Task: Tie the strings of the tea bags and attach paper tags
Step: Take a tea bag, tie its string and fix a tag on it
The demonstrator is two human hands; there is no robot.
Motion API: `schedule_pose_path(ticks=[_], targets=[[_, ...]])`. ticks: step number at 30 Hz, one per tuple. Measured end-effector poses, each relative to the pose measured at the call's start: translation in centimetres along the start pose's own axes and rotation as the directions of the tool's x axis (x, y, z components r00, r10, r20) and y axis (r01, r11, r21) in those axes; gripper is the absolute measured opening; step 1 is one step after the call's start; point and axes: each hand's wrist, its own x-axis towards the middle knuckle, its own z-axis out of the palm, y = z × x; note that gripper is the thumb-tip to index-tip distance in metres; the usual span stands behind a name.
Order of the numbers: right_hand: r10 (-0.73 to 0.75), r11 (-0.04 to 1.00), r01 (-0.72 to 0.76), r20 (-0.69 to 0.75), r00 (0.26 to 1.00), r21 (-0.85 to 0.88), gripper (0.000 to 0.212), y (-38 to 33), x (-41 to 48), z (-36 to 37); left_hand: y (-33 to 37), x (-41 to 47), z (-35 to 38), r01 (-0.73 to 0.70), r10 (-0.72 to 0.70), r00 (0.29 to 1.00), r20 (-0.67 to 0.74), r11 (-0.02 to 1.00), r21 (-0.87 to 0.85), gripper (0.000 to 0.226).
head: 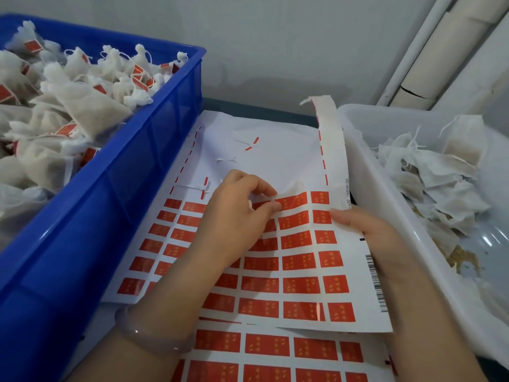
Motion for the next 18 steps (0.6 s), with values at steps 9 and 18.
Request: schedule_pose_path(ticks=[9, 18], targets=[[-0.575, 0.487, 0.018, -0.305, 0.759, -0.873, 0.066, 1.8, 1.0, 1.5, -0.4, 0.1, 0.8, -0.047, 0.044, 0.999, 0.03, 0.992, 0.113, 0.01], [-0.774, 0.262, 0.113, -0.138, 0.617, -0.959, 0.041, 2.3, 1.4, 2.1, -0.3, 0.5, 1.8, -0.115, 0.119, 0.993, -0.024, 0.983, 0.144, 0.006]])
